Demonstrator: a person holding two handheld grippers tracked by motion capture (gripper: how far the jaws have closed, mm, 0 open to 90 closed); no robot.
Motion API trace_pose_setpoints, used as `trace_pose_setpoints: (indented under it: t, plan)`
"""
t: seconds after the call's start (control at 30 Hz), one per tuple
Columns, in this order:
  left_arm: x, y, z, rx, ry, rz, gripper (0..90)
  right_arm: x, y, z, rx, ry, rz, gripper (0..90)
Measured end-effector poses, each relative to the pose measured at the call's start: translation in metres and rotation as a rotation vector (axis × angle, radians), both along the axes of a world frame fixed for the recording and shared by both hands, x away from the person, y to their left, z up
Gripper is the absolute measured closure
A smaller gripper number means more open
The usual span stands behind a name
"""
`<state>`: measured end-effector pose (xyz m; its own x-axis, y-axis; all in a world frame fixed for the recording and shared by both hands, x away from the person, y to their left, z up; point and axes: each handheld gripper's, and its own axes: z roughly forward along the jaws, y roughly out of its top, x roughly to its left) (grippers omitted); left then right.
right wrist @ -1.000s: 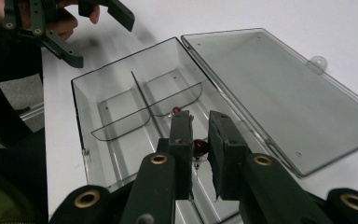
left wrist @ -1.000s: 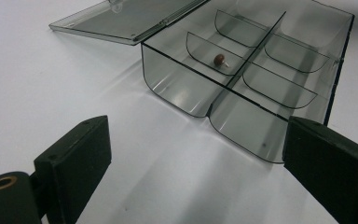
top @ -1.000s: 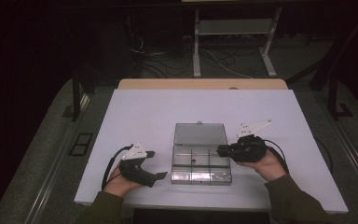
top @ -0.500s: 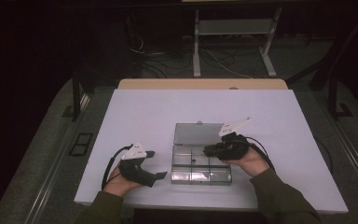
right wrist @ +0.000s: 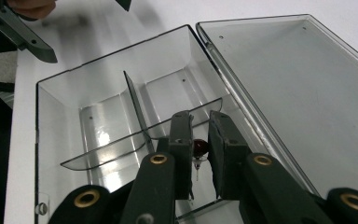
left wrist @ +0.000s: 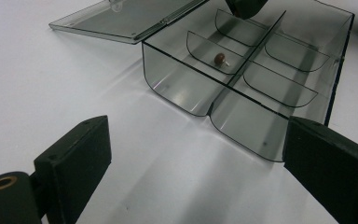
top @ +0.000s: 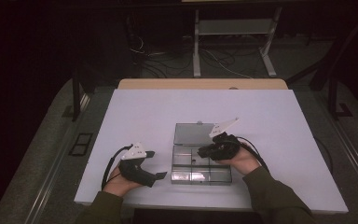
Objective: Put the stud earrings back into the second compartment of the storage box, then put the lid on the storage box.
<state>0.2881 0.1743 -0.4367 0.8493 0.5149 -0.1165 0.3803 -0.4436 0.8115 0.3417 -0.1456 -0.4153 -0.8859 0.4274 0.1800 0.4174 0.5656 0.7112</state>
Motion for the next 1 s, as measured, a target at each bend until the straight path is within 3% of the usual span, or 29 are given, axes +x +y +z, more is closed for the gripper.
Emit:
trace_pose_setpoints:
  t: [0.5, 0.77, 1.0]
  plan:
    - [0.0, 0.0, 0.0, 0.002, -0.002, -0.001, 7.0, 0.0, -0.004, 0.001, 0.011, 0.001, -0.02, 63.4]
    - [0.001, 0.0, 0.002, 0.003, -0.004, 0.003, 7.2, 0.0, -0.012, 0.008, 0.056, -0.002, -0.042, 56.4]
    - [0.009, 0.002, 0.011, 0.002, -0.014, 0.024, 11.1, 0.005, -0.028, 0.015, 0.112, -0.008, -0.08, 51.2]
